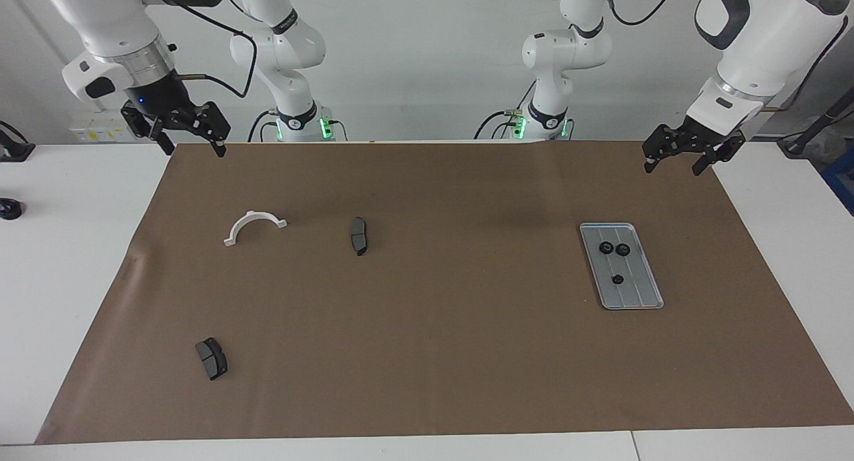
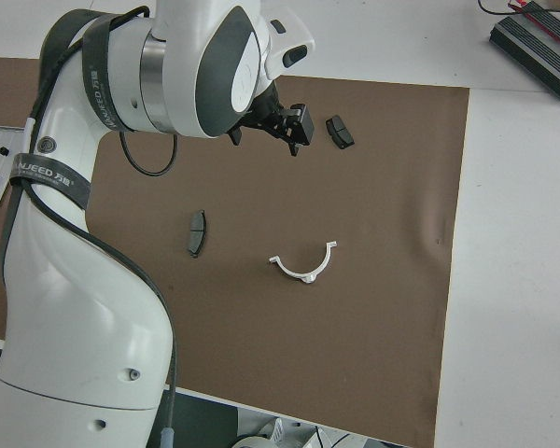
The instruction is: Place bearing gear from tray to pile
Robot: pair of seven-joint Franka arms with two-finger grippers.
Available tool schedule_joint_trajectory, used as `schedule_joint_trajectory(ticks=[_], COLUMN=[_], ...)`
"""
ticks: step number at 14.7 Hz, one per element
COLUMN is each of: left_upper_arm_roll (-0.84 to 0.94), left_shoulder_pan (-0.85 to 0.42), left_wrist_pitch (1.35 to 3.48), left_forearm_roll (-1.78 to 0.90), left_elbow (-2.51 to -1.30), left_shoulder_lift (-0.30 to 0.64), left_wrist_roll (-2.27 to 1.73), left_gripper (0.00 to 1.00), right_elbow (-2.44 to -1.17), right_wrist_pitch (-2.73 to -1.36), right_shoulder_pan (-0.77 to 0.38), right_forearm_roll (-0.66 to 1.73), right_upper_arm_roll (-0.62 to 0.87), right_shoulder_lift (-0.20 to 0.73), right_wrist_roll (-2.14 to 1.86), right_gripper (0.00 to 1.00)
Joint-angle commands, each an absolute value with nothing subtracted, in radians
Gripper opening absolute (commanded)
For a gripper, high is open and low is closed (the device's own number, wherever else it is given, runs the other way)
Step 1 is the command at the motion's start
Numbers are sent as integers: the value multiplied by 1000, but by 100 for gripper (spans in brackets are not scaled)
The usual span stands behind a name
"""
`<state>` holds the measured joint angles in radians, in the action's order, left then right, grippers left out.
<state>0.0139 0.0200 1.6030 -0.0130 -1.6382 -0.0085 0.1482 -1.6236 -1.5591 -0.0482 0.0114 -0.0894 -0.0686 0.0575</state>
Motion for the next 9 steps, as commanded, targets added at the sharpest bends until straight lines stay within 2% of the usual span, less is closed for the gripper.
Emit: schedule_joint_trajectory(ticks=[1,9], left_upper_arm_roll=[23,21], left_shoulder_pan=[25,21], left_wrist_pitch=[1606,1630], left_forearm_roll=[11,11], left_elbow=[-1664,-1692], left_shoulder_lift=[-35,-48], left_wrist_roll=[141,133], left_gripper=[100,100], right_elbow=[-1623,-1623], right_wrist_pitch=[-1555,-1555], right_shoulder_pan=[-37,-37], right_forearm_roll=[14,14], right_upper_arm_roll=[-78,-80], right_shoulder_lift=[-72,-72], right_wrist_roll=[66,66], right_gripper=[100,100])
